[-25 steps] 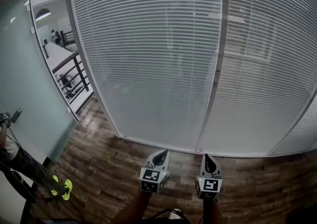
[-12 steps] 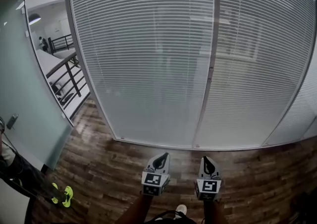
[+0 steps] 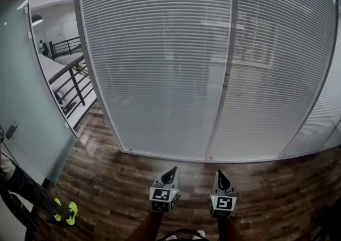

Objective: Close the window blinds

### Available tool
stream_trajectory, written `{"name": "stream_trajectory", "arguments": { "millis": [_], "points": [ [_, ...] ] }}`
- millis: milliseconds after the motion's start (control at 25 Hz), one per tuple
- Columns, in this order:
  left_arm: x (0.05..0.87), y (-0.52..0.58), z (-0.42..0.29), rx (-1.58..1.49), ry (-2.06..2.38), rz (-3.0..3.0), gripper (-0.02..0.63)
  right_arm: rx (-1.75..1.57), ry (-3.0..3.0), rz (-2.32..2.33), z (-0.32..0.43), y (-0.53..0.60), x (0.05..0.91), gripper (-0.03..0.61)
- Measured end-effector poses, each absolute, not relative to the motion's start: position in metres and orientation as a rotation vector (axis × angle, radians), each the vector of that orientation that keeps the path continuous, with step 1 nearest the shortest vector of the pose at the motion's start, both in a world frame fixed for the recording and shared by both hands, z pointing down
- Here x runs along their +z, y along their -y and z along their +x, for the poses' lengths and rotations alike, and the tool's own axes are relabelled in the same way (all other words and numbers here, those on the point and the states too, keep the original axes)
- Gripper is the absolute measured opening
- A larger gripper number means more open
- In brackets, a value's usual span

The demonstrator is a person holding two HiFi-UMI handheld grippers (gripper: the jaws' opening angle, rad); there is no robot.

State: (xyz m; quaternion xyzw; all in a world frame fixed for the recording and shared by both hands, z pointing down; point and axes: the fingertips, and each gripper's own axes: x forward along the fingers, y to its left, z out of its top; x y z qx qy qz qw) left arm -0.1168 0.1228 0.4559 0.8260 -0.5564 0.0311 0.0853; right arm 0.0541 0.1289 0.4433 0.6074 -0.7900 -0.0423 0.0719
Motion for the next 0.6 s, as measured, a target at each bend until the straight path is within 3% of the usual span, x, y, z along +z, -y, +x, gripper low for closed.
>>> {"name": "stream_trajectory", "arguments": {
  "millis": [600],
  "points": [
    [0.454, -0.120, -0.101, 0.066, 1.659, 2.463, -0.006, -0.127, 2.367, 1.864, 0.074, -0.122, 0.437, 0.003]
  ]
}}
